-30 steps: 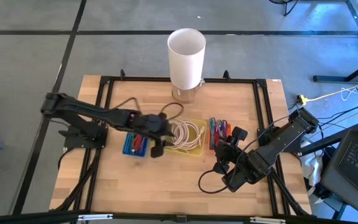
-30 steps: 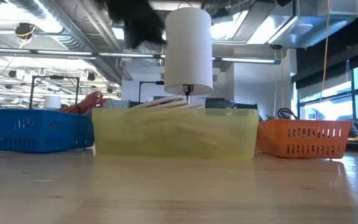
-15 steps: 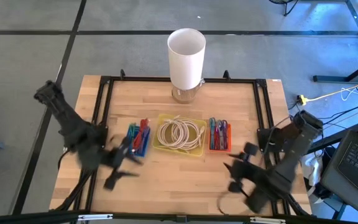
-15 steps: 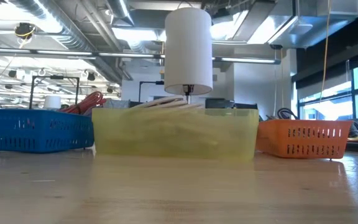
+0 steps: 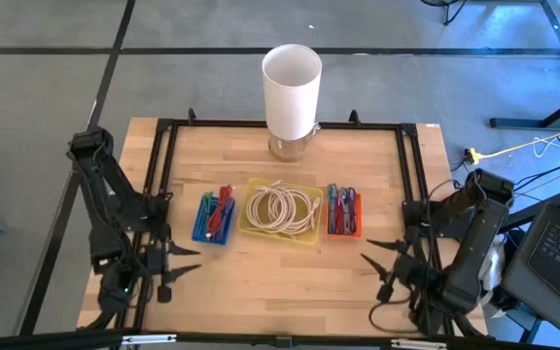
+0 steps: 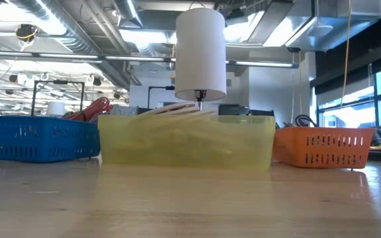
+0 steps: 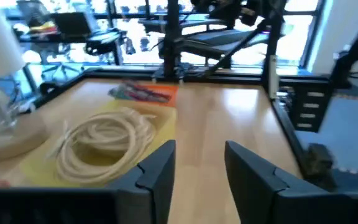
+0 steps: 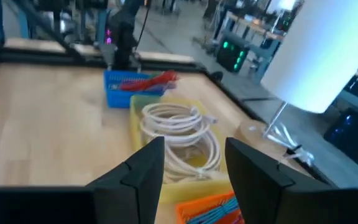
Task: Pick & Place USB Port
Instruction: Return to Home Position
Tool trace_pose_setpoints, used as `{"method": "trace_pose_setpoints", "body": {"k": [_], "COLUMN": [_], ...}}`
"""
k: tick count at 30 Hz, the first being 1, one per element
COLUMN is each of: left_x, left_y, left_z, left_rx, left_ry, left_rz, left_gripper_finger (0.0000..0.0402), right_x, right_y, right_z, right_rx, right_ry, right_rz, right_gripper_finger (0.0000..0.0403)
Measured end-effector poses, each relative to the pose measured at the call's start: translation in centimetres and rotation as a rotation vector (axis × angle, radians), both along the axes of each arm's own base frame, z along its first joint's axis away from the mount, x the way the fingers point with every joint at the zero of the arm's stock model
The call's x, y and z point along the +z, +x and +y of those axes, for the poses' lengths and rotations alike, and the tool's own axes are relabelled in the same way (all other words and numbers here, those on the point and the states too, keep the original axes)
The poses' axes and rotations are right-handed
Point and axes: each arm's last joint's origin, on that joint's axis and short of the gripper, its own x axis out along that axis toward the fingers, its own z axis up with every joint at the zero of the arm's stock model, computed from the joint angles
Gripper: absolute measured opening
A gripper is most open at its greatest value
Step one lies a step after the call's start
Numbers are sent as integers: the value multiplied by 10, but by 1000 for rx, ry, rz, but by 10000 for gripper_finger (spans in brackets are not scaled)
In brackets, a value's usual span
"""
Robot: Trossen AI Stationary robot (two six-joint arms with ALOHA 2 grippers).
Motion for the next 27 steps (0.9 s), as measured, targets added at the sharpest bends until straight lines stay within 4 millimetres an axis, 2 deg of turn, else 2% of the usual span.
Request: {"method": "trace_pose_setpoints", "body": {"k": [3, 7, 11, 16, 19, 23, 27], "left_x": [-15, -20, -15, 1, 10, 18, 6], "left_y": [-1, -2, -1, 3, 6, 11, 14], "left_z": [18, 48, 75, 108, 124, 143, 158], "left_rx": [46, 112, 144, 186, 137, 26, -18], "left_ry": [-14, -34, -39, 4, 17, 58, 150], "left_rz": [-17, -44, -22, -8, -15, -118, -189], "left_gripper_finger": [115, 91, 69, 45, 32, 16, 2], "right_x": [-4, -1, 2, 4, 0, -9, -17], "right_y": [-4, -12, -16, -17, -13, -10, -11], "right_z": [-17, -43, -62, -87, -103, -118, -122], "right_rx": [7, -5, -15, -58, -122, -194, -205], "right_ry": [-2, 63, 82, 37, 22, 3, 10], "right_rz": [-84, -175, -215, -267, -277, -246, -243], "right_gripper_finger": [172, 155, 117, 53, 12, 8, 3]}}
